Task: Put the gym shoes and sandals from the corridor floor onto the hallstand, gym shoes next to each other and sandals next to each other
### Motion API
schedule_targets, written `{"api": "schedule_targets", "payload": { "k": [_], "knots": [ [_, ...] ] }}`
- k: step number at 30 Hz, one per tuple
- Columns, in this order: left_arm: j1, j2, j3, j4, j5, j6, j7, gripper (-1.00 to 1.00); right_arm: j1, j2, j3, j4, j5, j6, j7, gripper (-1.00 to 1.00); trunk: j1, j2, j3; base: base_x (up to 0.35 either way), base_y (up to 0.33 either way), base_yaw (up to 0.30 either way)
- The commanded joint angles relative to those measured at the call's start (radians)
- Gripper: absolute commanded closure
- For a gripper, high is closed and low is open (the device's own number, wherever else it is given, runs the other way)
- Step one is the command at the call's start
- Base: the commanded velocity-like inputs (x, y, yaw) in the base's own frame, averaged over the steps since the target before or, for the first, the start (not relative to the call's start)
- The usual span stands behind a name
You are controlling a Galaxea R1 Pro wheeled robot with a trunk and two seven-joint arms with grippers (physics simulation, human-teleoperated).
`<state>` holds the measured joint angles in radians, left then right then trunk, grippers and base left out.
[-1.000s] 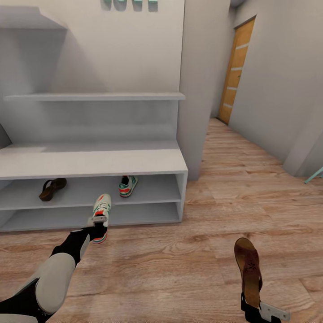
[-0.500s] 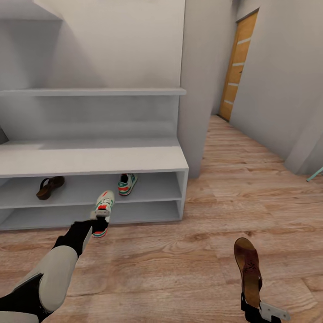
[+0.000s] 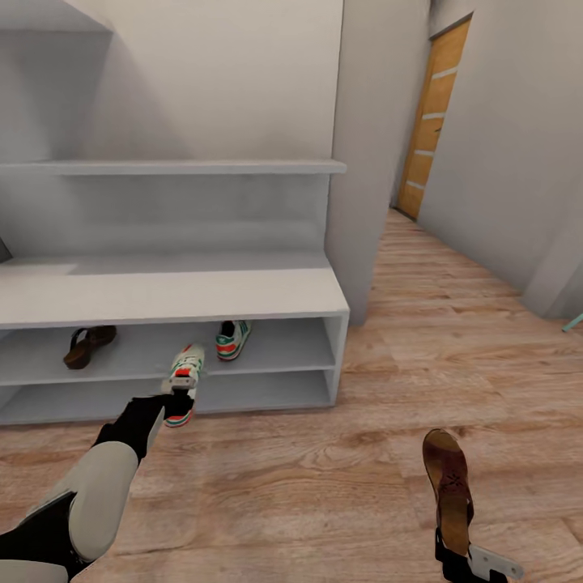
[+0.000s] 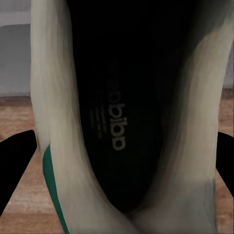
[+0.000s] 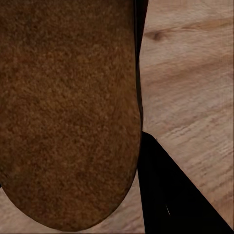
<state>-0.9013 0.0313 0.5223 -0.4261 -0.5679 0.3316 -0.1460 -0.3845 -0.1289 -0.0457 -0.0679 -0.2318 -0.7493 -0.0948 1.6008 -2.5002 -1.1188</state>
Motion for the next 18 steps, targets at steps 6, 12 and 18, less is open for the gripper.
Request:
{"api": "schedule_targets", "payload": {
  "k": [6,12,18],
  "knots": [
    [0.001,-0.001,0.008,-0.002,-0.01,0.002,-0.009,1.0,-0.001,0.0,-0.003,0.0,0.0,-0.002,0.0,1.0,0.0,0.0,-0.001,0.193,0.17,-0.05],
    [0.001,-0.001,0.008,-0.001,-0.01,0.001,-0.009,1.0,0.0,0.0,-0.003,0.0,0.0,-0.003,0.0,1.0,0.0,0.0,-0.001,0.031,0.027,-0.16],
    [0.001,-0.001,0.009,-0.002,-0.01,0.001,-0.009,1.0,-0.001,0.0,-0.003,0.0,0.0,-0.004,0.0,1.0,0.0,0.0,-0.001,0.13,0.009,-0.018]
  ]
}}
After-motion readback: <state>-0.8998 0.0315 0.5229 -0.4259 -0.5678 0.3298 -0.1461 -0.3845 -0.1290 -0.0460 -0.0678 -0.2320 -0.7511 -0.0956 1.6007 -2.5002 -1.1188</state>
